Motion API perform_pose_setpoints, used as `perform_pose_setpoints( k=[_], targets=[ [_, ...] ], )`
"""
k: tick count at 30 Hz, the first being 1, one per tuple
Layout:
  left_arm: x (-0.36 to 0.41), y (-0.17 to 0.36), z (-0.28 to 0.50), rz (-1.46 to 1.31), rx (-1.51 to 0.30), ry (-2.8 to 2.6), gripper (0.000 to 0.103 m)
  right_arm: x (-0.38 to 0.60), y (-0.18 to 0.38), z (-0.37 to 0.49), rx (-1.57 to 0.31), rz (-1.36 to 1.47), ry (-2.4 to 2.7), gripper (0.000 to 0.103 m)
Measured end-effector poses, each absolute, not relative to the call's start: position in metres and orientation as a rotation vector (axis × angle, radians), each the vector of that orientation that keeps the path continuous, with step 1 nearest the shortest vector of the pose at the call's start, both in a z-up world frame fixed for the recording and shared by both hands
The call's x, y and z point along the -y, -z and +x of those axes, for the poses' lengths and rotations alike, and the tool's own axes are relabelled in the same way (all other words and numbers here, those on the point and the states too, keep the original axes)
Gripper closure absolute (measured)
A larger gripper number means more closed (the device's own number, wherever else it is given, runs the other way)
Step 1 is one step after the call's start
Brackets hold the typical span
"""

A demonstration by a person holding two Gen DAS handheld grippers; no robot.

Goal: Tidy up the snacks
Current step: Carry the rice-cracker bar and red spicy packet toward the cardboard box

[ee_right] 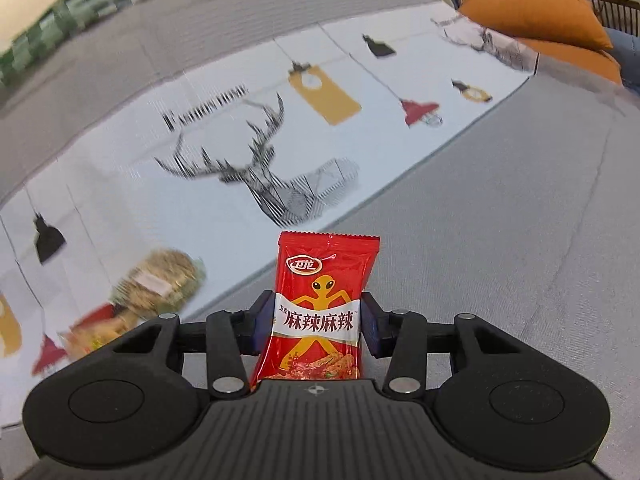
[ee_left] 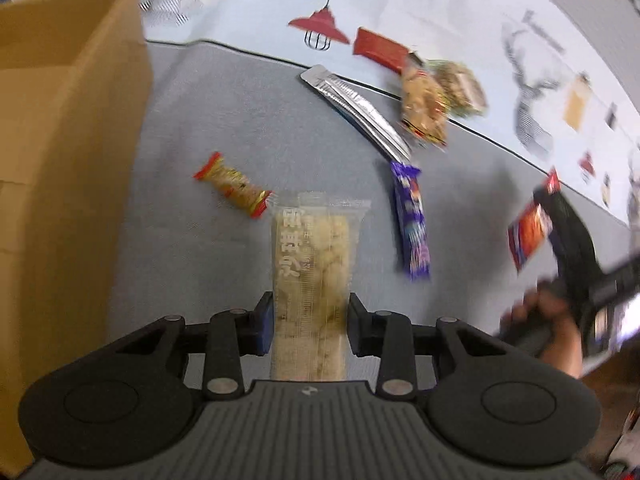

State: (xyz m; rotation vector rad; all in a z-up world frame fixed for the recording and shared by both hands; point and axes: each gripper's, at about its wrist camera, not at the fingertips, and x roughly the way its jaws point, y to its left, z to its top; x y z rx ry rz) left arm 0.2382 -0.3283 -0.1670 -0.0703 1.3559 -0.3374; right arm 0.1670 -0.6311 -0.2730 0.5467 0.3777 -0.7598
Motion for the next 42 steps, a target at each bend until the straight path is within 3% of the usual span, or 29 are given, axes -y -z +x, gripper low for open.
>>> perform_pose_setpoints(
  k=[10,18,28,42],
  targets=[
    [0.212,0.090,0.161,-0.068,-1.214,0.373,0.064,0.533,0.171,0.056,-0.126,0.458,0.636,0.056],
    [0.120,0.050,0.084,-0.032,-1.028,0.349,0.064,0.407,0.138,-0.025,-0.253,0.386,0.339,0.056],
    [0.024,0.040,-0.004,-0.052,-0.883,0.295,0.064,0.272,0.109,-0.096,-0.369,0.295,0.051,0.056],
    [-0.017,0.037,-0.045,-0.138,-0.809,0.288,0.064,0.196,0.086,-0.125,-0.375,0.101,-0.072,0.056]
  ],
)
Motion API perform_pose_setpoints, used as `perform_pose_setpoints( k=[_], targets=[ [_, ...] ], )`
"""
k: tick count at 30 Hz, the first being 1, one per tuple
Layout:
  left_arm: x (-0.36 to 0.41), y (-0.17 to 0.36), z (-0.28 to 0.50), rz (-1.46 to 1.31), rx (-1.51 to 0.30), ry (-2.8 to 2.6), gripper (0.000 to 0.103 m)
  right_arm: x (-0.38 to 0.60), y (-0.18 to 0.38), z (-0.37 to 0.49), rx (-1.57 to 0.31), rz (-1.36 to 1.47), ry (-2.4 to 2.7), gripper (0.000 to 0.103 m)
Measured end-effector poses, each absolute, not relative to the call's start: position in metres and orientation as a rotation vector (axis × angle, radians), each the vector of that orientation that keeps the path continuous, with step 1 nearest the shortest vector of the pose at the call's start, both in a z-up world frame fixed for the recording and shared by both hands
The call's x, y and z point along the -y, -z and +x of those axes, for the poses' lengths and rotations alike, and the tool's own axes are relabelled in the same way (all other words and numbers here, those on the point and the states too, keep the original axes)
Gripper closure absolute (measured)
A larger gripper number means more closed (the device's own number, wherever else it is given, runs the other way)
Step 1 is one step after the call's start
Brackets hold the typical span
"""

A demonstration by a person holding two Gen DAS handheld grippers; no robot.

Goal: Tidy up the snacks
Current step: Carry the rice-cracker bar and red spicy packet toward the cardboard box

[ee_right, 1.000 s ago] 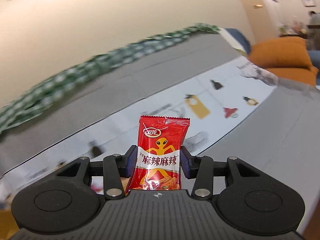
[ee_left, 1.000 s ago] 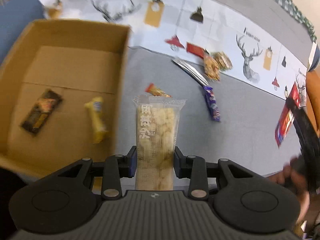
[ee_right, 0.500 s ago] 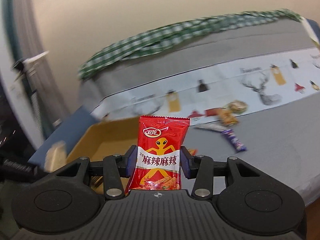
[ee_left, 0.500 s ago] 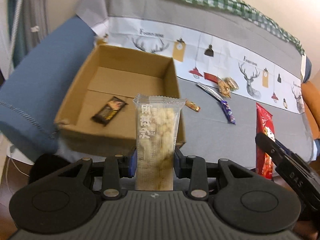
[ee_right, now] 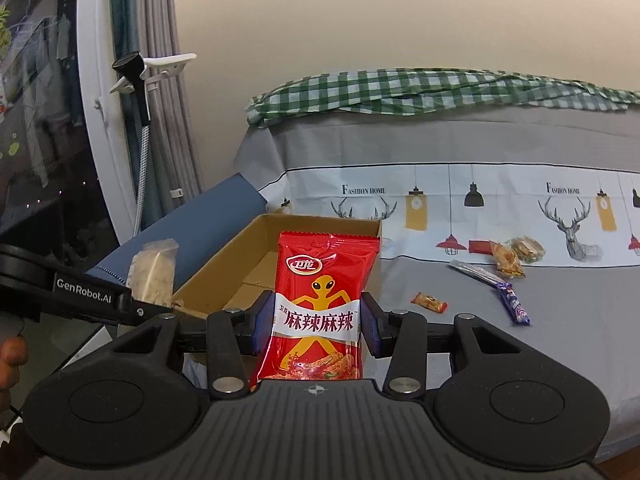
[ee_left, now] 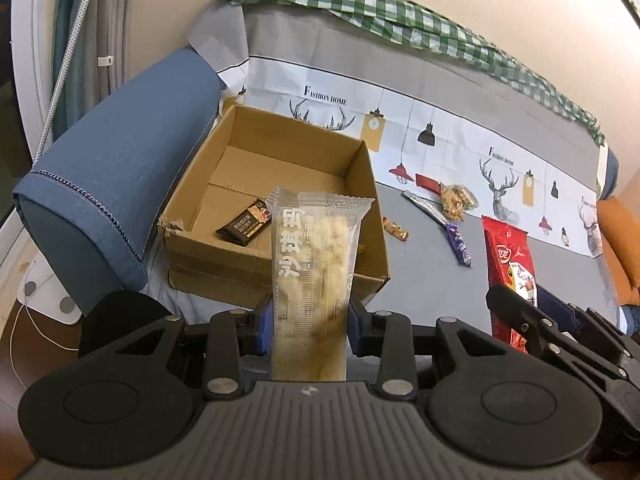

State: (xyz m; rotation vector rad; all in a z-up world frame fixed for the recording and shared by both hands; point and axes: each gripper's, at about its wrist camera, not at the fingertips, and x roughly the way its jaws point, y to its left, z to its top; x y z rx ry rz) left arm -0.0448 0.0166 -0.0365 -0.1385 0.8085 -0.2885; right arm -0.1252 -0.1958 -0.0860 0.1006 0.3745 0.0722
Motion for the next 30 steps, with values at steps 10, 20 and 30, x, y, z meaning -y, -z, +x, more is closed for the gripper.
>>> perform_pose_setpoints(
  k=[10,20,30],
  targets=[
    [-0.023,0.036,-0.047,-0.147,-0.793,0.298,0.064,0.191,0.083,-0.127,-0.372,0.090,-0.063,0.056],
    [-0.018,0.037,-0.046,-0.140,-0.796,0.298,0.064,0.194,0.084,-0.126,-0.382,0.088,-0.067,0.056],
    [-0.021,0.041,-0.032,-0.148,-0.801,0.286,0.064,0.190,0.085,-0.115,-0.405,0.073,-0.067,0.056]
  ],
)
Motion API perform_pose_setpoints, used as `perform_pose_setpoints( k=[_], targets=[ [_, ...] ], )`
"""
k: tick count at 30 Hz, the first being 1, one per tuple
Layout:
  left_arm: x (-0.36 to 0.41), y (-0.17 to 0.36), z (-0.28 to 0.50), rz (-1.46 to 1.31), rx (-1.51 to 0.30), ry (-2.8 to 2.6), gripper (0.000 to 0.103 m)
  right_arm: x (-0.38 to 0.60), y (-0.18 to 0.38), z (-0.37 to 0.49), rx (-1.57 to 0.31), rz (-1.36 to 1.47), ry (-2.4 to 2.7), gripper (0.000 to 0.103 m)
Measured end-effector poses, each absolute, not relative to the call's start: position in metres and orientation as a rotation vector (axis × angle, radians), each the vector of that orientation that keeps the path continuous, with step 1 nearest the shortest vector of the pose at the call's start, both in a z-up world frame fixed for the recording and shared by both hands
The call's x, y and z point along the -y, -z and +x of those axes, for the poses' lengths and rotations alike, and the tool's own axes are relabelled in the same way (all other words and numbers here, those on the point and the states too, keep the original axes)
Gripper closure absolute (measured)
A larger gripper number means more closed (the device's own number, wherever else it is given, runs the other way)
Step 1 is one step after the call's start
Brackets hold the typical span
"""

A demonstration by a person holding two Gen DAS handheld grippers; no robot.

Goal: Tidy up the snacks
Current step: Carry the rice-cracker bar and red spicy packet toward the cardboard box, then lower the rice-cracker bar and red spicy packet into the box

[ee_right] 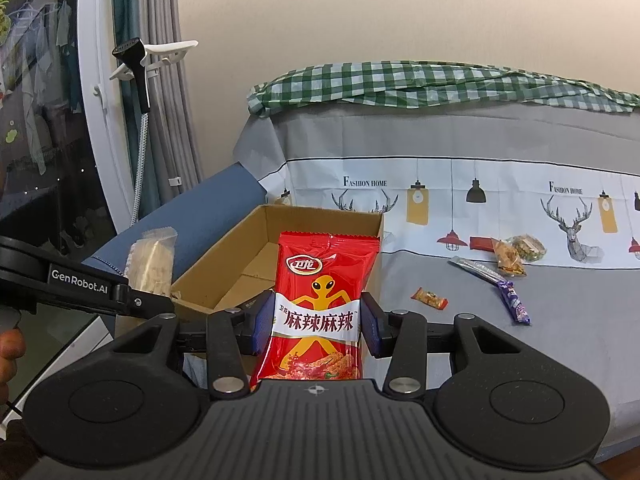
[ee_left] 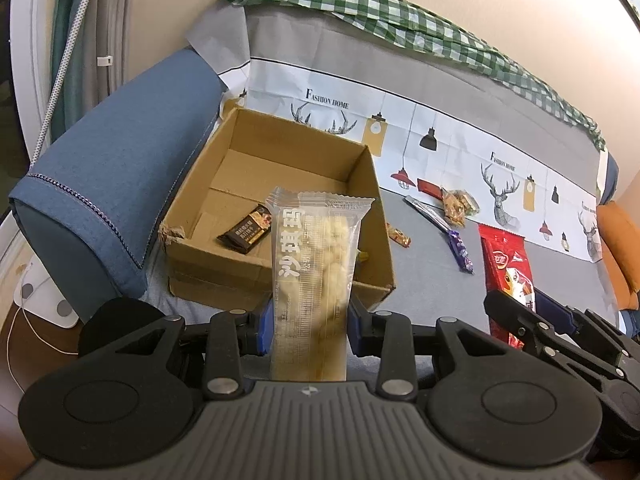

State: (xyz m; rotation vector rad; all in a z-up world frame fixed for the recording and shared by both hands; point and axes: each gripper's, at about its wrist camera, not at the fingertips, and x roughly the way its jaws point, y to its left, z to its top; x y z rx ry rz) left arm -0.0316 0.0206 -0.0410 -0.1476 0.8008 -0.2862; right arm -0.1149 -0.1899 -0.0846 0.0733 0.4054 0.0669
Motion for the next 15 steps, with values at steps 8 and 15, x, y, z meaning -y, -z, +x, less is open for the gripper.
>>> perform_pose_setpoints(
  k=[8,15],
  targets=[
    [-0.031,0.033,0.000,-0.157,-0.766,0.277,0.064,0.188,0.080,-0.090,-0.409,0.063,-0.055,0.056],
    [-0.033,0.020,0.037,-0.148,-0.733,0.281,0.064,0.183,0.078,-0.055,-0.409,0.053,-0.066,0.056]
  ],
)
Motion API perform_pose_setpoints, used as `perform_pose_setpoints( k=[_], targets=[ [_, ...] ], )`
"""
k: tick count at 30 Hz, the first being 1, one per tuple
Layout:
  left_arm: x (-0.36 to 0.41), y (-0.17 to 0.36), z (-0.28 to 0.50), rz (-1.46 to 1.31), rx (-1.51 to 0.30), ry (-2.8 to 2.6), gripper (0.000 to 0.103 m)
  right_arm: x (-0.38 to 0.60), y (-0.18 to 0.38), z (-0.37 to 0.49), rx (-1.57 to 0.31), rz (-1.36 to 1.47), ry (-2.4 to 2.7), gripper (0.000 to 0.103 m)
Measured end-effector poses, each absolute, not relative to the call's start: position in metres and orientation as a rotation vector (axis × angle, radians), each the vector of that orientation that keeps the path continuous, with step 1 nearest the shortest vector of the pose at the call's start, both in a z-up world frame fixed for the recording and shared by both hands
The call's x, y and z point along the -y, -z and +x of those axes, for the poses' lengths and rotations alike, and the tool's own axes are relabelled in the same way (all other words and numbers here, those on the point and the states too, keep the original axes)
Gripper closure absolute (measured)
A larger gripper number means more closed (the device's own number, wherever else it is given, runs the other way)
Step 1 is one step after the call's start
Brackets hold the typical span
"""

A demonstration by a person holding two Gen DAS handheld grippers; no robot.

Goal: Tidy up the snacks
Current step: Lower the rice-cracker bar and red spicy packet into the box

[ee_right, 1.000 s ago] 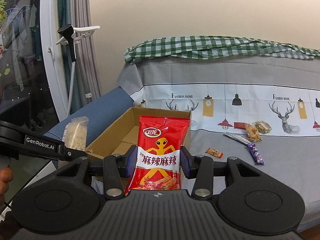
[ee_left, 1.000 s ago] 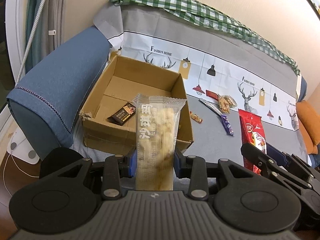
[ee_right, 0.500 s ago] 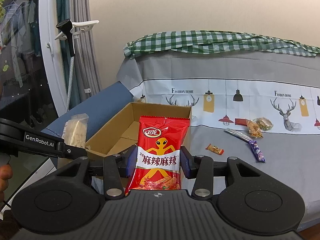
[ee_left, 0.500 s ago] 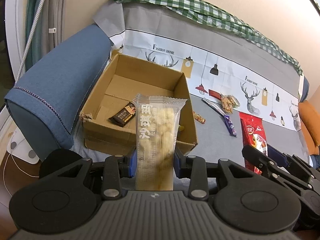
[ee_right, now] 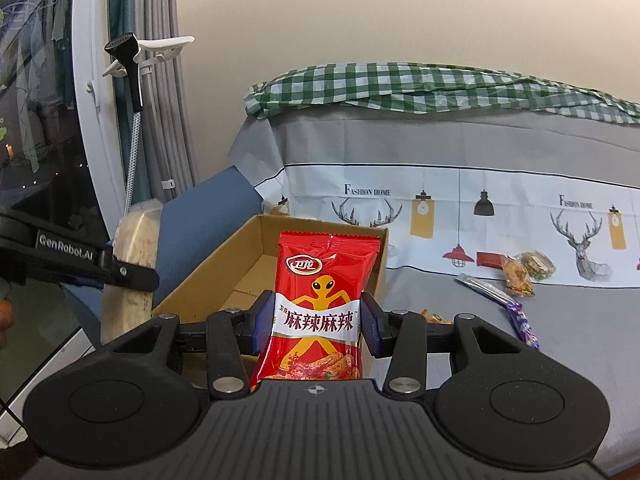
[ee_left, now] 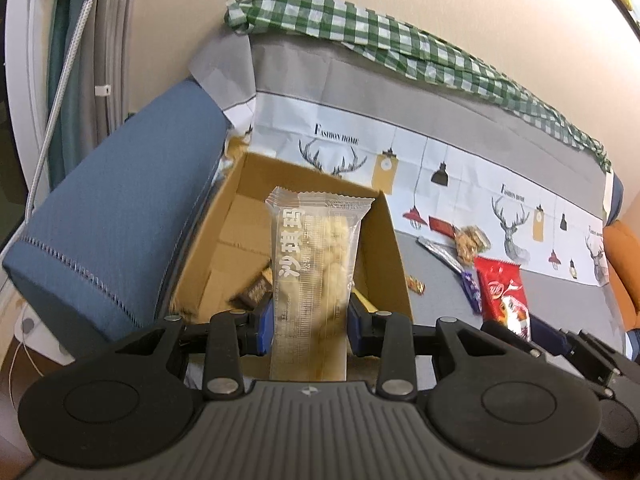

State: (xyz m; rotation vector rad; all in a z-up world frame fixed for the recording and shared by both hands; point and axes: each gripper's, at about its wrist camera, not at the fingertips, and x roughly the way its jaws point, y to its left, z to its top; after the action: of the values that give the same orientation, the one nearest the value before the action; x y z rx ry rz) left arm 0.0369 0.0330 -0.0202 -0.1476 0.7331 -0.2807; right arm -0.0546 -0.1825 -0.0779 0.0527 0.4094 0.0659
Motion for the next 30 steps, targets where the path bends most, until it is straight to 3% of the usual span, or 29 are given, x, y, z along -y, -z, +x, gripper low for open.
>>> perform_pose_setpoints(
  k=[10,30],
  targets=[
    [-0.022,0.035,0.107,-0.116,-0.758,0.261,0.064,0.178,0.095,0.015,-0.449,0.069,-0.077,0.056],
    [-0.004,0.132,0.228,-0.027,-0.930,0.211,0.064,0.174,0.171,0.140,-0.629,0.079,-0.082,0.056]
  ],
)
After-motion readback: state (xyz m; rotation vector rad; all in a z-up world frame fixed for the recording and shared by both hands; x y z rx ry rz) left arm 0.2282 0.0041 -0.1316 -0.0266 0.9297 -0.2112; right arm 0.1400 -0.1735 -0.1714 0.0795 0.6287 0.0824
